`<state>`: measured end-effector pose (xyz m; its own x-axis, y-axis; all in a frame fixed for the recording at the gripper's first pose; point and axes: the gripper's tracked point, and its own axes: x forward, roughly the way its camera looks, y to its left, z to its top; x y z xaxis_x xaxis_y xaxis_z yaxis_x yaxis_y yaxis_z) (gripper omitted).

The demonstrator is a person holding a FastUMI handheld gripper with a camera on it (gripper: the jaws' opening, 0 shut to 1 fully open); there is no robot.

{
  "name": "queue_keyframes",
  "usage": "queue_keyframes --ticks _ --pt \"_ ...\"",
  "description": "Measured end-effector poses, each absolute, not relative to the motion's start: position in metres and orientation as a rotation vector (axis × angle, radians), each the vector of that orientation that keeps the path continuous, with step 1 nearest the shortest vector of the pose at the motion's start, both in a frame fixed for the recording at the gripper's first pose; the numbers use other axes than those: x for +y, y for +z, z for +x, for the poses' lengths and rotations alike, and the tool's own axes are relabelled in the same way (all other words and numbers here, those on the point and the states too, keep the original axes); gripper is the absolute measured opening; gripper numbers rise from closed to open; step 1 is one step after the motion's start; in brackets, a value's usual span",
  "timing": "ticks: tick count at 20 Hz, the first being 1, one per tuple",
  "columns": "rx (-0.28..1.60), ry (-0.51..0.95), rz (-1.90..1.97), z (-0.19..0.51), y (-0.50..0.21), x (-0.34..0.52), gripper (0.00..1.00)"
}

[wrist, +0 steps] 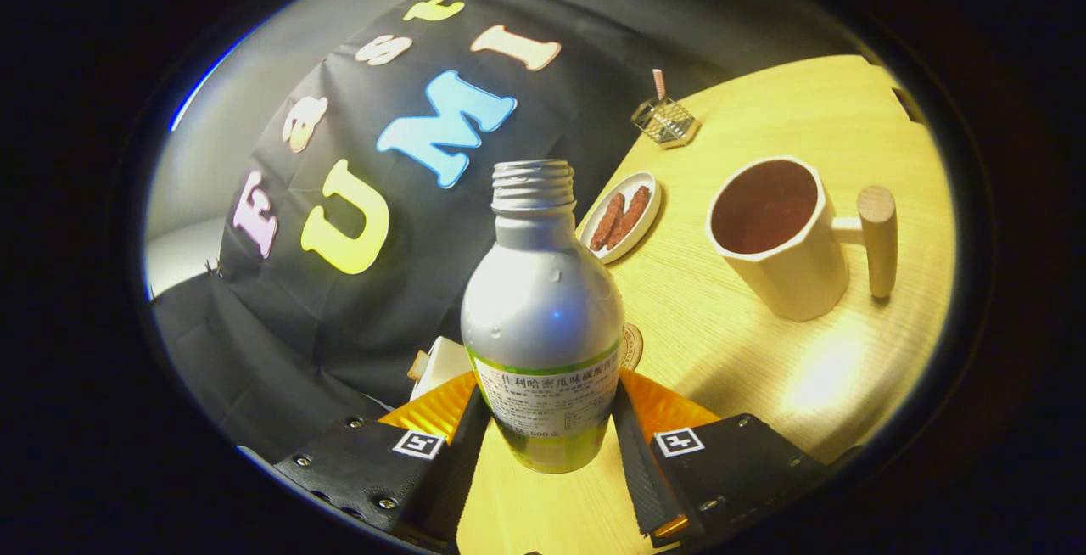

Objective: Take the bottle from table, then pour the juice into the cup, finally place the bottle on the coaster

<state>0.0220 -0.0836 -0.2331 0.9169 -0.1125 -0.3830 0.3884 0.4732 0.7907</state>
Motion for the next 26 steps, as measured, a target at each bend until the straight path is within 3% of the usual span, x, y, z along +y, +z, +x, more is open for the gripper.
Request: queue_keyframes --ticks 26 --pt "0.276 -0.342 1.501 0.025 -0.258 -0.105 0.75"
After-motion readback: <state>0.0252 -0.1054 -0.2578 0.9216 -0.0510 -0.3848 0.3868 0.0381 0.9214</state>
